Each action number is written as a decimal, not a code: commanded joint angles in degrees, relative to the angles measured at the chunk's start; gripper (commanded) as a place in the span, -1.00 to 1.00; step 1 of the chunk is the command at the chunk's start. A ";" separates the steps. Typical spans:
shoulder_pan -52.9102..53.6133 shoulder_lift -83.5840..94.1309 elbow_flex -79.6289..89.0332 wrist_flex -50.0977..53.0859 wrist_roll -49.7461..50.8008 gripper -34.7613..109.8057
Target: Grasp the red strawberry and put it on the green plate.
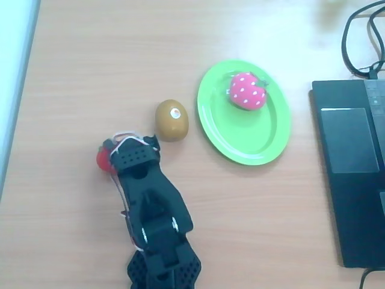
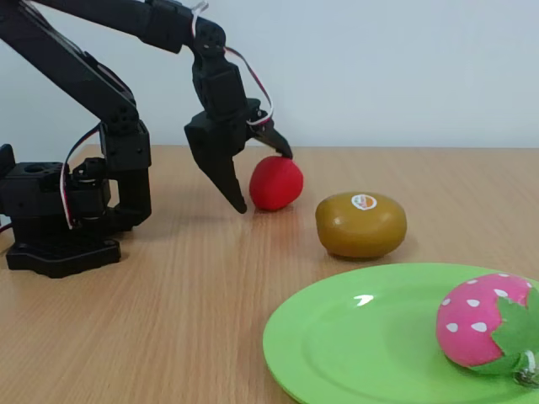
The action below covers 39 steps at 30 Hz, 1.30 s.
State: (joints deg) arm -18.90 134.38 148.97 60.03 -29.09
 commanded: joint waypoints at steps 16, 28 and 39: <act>-0.70 -4.39 2.20 -11.43 3.43 -0.22; 1.05 -3.16 1.14 -11.95 3.43 -0.47; 24.52 12.66 -14.33 -12.48 3.87 -0.49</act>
State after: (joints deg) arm -0.88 142.12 138.16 47.64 -25.14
